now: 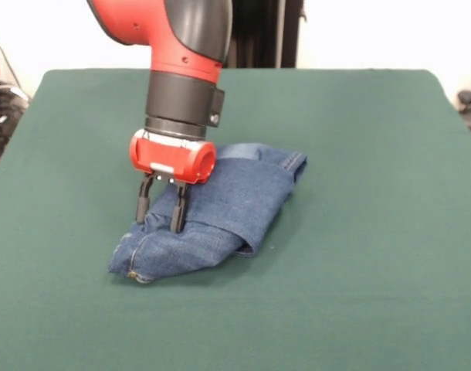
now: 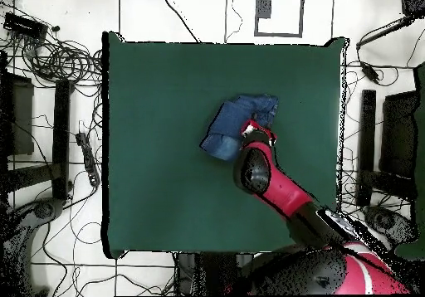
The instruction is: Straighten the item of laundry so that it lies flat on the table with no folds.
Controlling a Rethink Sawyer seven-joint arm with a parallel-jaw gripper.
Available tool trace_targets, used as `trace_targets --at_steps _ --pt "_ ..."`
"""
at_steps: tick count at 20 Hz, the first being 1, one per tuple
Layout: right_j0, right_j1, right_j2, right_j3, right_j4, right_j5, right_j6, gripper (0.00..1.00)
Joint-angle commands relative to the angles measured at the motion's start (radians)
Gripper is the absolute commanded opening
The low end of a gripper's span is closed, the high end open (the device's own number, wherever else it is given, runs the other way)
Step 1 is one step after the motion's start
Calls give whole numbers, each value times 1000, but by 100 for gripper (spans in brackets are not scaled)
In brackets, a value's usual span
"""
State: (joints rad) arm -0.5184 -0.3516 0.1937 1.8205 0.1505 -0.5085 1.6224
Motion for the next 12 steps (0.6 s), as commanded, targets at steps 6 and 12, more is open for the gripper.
trace_targets --at_steps 6,12 --pt "182 137 -93 10 297 403 150 100" --pt "228 133 -135 3 325 416 138 0"
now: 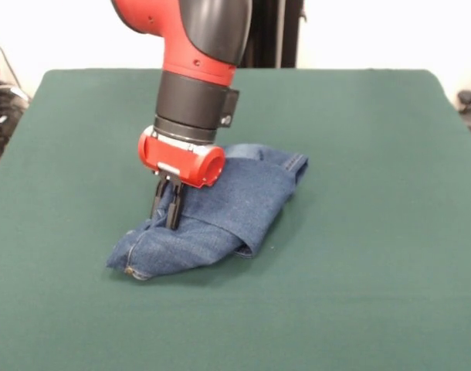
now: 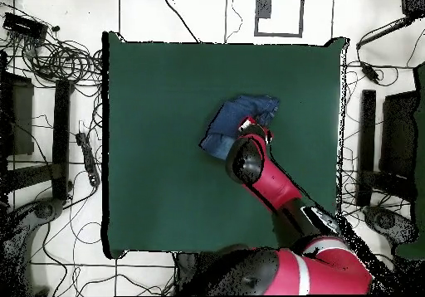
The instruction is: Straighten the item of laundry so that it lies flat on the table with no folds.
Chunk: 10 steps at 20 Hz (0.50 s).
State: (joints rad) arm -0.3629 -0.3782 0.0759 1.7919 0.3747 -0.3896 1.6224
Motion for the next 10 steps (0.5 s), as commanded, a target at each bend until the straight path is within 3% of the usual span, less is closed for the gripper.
trace_targets --at_steps 1,5,7,10 --pt "78 159 -23 29 103 305 139 0" --pt "67 158 -13 27 72 300 145 0" --pt "71 146 -14 38 55 235 169 0" --pt "101 69 -39 98 26 146 200 0"
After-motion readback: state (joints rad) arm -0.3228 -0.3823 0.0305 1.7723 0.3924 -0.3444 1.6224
